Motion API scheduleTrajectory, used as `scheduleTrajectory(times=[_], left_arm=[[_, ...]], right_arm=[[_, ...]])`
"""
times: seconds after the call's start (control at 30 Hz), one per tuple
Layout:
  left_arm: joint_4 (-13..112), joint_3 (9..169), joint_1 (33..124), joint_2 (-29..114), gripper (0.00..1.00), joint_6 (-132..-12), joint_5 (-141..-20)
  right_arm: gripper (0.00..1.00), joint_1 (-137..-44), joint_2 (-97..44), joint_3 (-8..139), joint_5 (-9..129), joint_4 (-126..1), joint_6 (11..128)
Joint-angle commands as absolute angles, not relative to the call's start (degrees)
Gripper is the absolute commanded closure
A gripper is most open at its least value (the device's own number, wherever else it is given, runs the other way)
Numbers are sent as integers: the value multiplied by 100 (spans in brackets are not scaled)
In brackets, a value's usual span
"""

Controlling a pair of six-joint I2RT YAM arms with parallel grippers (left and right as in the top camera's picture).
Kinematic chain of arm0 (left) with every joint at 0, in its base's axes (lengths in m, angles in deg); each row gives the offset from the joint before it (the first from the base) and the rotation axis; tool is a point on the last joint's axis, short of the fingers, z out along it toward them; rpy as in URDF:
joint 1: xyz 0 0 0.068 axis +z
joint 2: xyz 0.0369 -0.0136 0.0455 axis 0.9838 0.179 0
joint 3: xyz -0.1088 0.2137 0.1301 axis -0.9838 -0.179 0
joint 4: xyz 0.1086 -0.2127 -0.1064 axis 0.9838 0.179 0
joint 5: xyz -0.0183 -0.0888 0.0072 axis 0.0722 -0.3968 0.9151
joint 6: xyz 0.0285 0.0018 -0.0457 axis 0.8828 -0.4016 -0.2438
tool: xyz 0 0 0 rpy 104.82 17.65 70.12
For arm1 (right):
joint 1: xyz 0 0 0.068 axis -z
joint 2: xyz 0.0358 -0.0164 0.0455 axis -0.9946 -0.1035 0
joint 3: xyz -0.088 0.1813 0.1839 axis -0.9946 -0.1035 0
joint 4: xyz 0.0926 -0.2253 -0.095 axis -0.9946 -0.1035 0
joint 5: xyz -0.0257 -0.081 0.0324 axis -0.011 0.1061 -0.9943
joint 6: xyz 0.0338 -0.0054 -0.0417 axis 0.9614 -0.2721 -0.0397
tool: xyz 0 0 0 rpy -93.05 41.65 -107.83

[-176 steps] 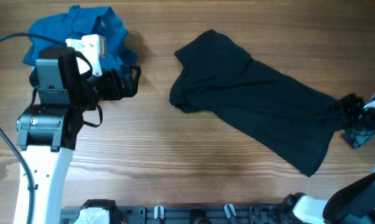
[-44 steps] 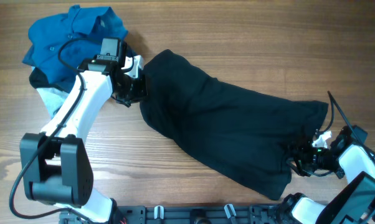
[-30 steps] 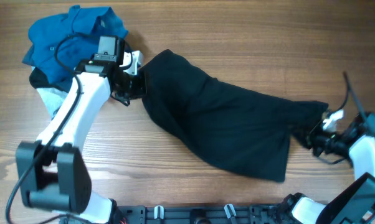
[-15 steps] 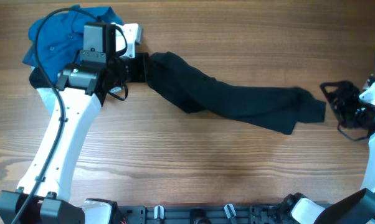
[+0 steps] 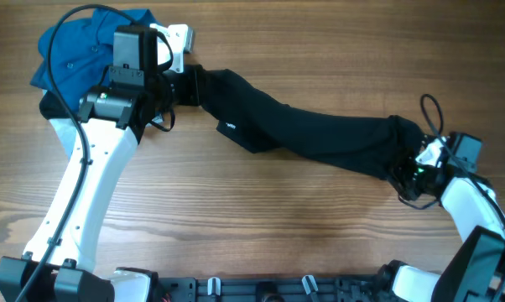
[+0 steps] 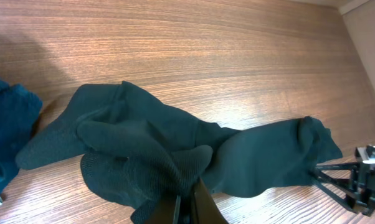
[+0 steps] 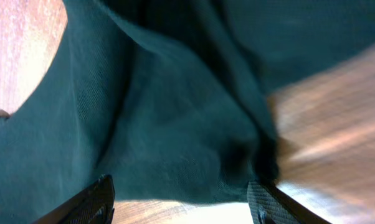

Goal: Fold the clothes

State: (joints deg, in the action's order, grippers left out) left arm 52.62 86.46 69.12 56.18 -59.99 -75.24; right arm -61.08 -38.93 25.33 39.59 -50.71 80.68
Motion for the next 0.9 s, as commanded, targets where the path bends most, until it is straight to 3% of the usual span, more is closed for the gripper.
scheduleTrajectory(times=[0.0,0.07,0.1,0.13,0.17,0.2,0.37,0.87], left_arm=[[5212,8720,6901,5588,96,-5888,-7649],[5163,8722,6903,5553,96,-5886,-7793],[5144,8727,6903,5527,96,-5888,-7791],[5139,8733,6903,5465,96,-5886,-7789],[5137,8733,6903,5371,96,-5886,-7787],[5133,8733,6903,5297,96,-5883,-7784],[5050,8733,6903,4709,96,-5881,-7714],[4895,9258,6562,2913,96,-5886,-7699]], right_arm=[[37,-6418,-4265,2459,4464,-4725,8470],[45,-6530,-4529,2459,4724,-4515,8501],[59,-6560,-4654,2459,4715,-4391,8437],[81,-6573,-4768,2461,4488,-4216,8341],[92,-6571,-4763,2498,4206,-4203,8223],[95,-6571,-4720,2553,4061,-4271,8157],[96,-6567,-3697,3965,3642,-6050,7331],[96,-5349,-1760,7254,4551,-8828,7945]])
